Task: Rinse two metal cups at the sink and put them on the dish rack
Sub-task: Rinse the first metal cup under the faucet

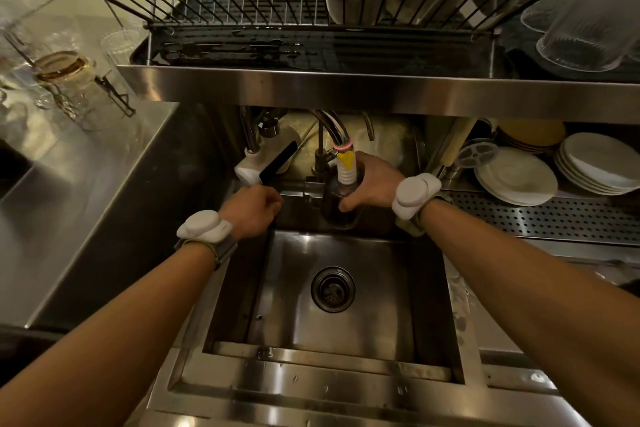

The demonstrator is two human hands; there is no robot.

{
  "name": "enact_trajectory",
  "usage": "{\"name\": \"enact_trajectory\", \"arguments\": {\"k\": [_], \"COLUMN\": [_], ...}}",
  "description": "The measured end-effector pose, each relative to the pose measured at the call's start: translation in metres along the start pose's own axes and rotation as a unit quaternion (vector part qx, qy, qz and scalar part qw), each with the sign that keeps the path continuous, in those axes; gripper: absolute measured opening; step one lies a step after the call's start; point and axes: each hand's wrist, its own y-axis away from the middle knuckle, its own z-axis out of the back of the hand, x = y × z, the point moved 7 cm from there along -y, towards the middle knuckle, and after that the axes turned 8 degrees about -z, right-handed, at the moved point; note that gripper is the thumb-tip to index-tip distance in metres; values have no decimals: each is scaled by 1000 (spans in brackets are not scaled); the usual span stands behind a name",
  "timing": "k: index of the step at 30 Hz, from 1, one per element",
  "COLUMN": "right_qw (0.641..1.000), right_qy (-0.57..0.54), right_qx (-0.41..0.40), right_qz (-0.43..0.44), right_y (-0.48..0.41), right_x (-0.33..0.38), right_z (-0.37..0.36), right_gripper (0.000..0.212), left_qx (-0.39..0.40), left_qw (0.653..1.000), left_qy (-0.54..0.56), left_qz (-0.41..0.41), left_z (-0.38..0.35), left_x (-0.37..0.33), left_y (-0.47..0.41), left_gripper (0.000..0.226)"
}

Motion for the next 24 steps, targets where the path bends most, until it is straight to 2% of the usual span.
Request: {"name": "enact_trajectory", "arguments": {"k": [2,4,6,8,12,16,19,21,24], "right_qw": [999,998,999,1000,997,1000,997,998,1000], "right_qy": [20,21,17,2,13,22,35,43,24], "right_qx": [31,60,33,7,75,12,65,47,19], "right_qz": [14,-1,-13,3,-6,10,4,-14,8], "right_y": [-1,-1,-3,-2,1,2,5,3,3], "right_x": [4,-3,-6,-1,-2,2,0,-6,3], "right_z": [-7,-6,0,1,-4,-1,-4,4,3], "right_gripper": [66,70,78,76,72,73,71,76,76], "left_qx": [4,11,11,12,18,10,9,3,-7], "left_qw": [1000,1000,1000,1000,1000,1000,1000,1000,1000], "left_qy": [-6,-15,-14,-16,-8,-1,-3,0,-6], "left_qz": [1,3,8,8,4,-8,-11,-12,-8], "left_z": [0,0,0,-1,-4,-7,-6,-4,0], "left_x": [0,1,4,5,3,-2,-4,-5,-6], "left_y": [0,0,0,1,1,0,1,1,0], "left_gripper": [29,29,29,28,28,29,29,29,29]}}
